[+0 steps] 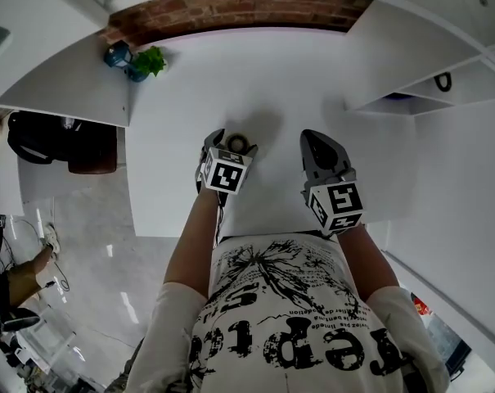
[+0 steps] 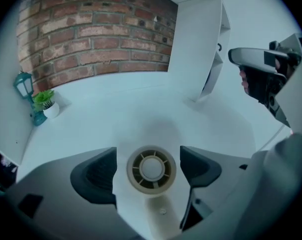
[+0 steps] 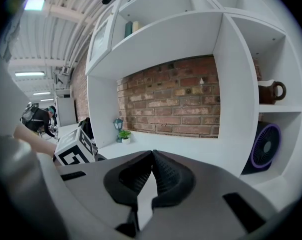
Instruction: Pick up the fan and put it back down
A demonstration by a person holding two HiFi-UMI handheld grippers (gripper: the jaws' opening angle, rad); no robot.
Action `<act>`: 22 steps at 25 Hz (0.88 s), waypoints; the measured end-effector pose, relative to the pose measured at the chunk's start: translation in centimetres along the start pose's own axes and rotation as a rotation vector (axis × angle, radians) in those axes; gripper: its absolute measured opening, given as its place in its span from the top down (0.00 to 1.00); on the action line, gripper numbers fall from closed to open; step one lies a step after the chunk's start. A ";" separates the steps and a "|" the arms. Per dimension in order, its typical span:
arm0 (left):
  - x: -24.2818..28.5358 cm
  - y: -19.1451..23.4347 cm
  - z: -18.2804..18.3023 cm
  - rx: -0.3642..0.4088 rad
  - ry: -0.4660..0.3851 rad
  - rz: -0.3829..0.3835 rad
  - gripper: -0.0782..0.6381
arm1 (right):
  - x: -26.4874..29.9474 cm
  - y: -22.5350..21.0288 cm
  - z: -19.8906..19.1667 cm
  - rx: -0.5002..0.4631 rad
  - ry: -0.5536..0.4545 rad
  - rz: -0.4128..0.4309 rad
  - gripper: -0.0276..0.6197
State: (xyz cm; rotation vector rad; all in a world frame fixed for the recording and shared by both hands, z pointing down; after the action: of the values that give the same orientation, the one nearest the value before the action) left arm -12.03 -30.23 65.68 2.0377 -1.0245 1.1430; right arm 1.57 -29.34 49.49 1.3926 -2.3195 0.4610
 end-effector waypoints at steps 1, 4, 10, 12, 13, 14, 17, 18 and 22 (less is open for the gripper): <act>-0.6 -0.2 0.1 0.002 -0.006 -0.009 0.36 | -0.3 0.2 0.2 -0.002 -0.003 0.001 0.93; -2.5 -0.8 1.6 0.036 -0.065 -0.034 0.36 | -0.8 0.6 1.5 -0.017 -0.026 -0.001 0.93; -9.1 -1.4 5.0 0.074 -0.279 -0.038 0.37 | -2.6 0.8 3.4 -0.037 -0.081 -0.025 0.94; -11.7 -1.3 5.8 0.070 -0.346 -0.026 0.42 | -3.2 0.9 3.9 -0.042 -0.097 -0.033 0.93; -12.9 -1.2 6.2 0.071 -0.379 -0.014 0.49 | -3.5 1.0 4.1 -0.044 -0.105 -0.037 0.93; -14.1 -1.2 6.6 0.075 -0.413 -0.004 0.59 | -3.7 1.1 4.4 -0.046 -0.113 -0.041 0.94; -17.7 -1.6 7.5 0.093 -0.511 0.004 0.68 | -4.7 1.5 5.1 -0.059 -0.145 -0.045 0.93; -18.9 -1.7 7.7 0.096 -0.540 0.008 0.71 | -5.0 1.8 5.4 -0.065 -0.156 -0.045 0.94; -23.0 -2.0 7.6 0.136 -0.620 0.068 0.84 | -6.6 3.0 6.1 -0.096 -0.189 -0.044 0.93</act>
State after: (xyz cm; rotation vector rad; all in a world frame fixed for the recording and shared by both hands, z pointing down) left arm -14.85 -27.34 41.72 2.5598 -1.3364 0.6218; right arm 0.77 -25.87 40.73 1.4940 -2.4175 0.2095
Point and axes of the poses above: the fingertips, and each gripper's own axes: x forward along the fingers, y to its left, z out of its top, the point moved 1 cm from there along -x, backward along the fingers, and after that the axes turned 8 degrees about y, right-handed, at the moved point
